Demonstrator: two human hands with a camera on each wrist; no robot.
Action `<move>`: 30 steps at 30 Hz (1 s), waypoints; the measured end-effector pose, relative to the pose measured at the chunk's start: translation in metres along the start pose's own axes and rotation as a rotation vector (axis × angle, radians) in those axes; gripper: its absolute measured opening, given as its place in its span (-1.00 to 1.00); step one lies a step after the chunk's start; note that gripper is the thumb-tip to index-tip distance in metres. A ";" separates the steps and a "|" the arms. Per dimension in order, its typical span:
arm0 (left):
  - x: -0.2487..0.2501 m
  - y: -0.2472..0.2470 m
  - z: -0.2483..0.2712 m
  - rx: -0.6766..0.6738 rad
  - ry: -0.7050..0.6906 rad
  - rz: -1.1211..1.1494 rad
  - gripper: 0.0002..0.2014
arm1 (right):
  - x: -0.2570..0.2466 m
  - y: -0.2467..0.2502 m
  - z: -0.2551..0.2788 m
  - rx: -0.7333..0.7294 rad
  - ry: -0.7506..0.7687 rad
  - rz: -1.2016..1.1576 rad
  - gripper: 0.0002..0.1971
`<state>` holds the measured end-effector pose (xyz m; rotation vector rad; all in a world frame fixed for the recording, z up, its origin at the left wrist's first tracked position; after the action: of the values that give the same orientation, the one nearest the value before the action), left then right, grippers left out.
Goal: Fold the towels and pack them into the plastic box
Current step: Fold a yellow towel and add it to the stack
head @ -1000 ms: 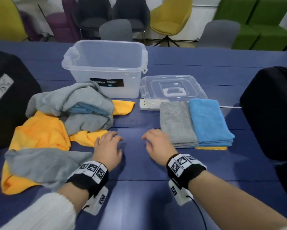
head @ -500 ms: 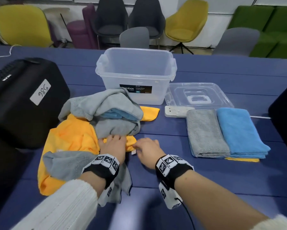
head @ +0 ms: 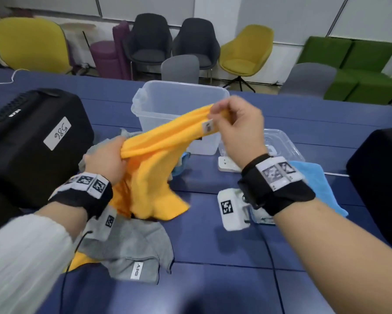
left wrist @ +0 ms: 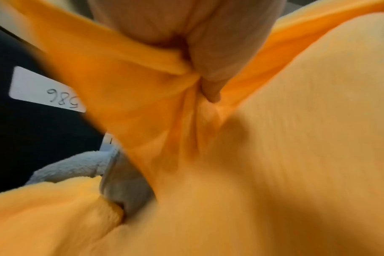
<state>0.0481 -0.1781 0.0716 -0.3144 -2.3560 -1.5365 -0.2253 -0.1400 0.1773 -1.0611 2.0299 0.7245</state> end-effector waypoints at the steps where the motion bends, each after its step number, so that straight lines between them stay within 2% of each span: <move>1: -0.004 0.009 -0.003 0.028 0.029 0.031 -0.79 | -0.006 0.010 -0.010 0.056 0.016 0.001 -0.77; 4: -0.005 0.033 -0.006 0.112 0.077 0.215 -0.80 | -0.008 0.043 -0.031 0.164 -0.009 0.029 -0.72; 8: 0.016 0.062 -0.003 0.194 0.002 0.374 -0.80 | 0.009 0.086 -0.037 0.276 -0.105 0.058 -0.81; 13: 0.045 0.090 0.003 0.252 -0.011 0.504 -0.78 | 0.036 0.138 -0.025 0.234 -0.382 -0.107 -0.81; 18: 0.084 0.094 0.016 0.142 -0.058 0.533 -0.82 | 0.038 0.181 -0.006 0.152 -0.544 -0.281 -0.91; 21: 0.105 0.089 0.027 0.117 -0.066 0.561 -0.85 | 0.044 0.202 0.005 0.042 -0.495 -0.093 -0.56; 24: 0.124 0.082 0.037 0.031 -0.062 0.630 -0.87 | 0.047 0.222 0.015 0.063 -0.353 0.163 -0.44; 27: 0.136 0.080 0.048 -0.053 -0.034 0.721 -0.88 | 0.046 0.244 0.020 0.147 -0.216 0.278 -0.59; 29: 0.139 0.080 0.053 -0.058 -0.023 0.759 -0.89 | 0.046 0.259 0.022 0.196 -0.177 0.304 -0.76; 30: 0.143 0.080 0.056 -0.062 -0.028 0.764 -0.90 | 0.046 0.266 0.024 0.212 -0.175 0.301 -0.78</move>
<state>-0.0648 -0.0926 0.1720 -1.1000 -1.8518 -1.2109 -0.4626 -0.0094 0.1651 -0.5585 2.0800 0.7068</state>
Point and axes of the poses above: each hand's wrist, its own z-axis away from the middle knuckle, its own y-axis out of the back of the hand, x = y × z, the point moved 7 cm from there along -z, towards the middle knuckle, and after that the axes turned 14 degrees about x, right-handed, at the moved point
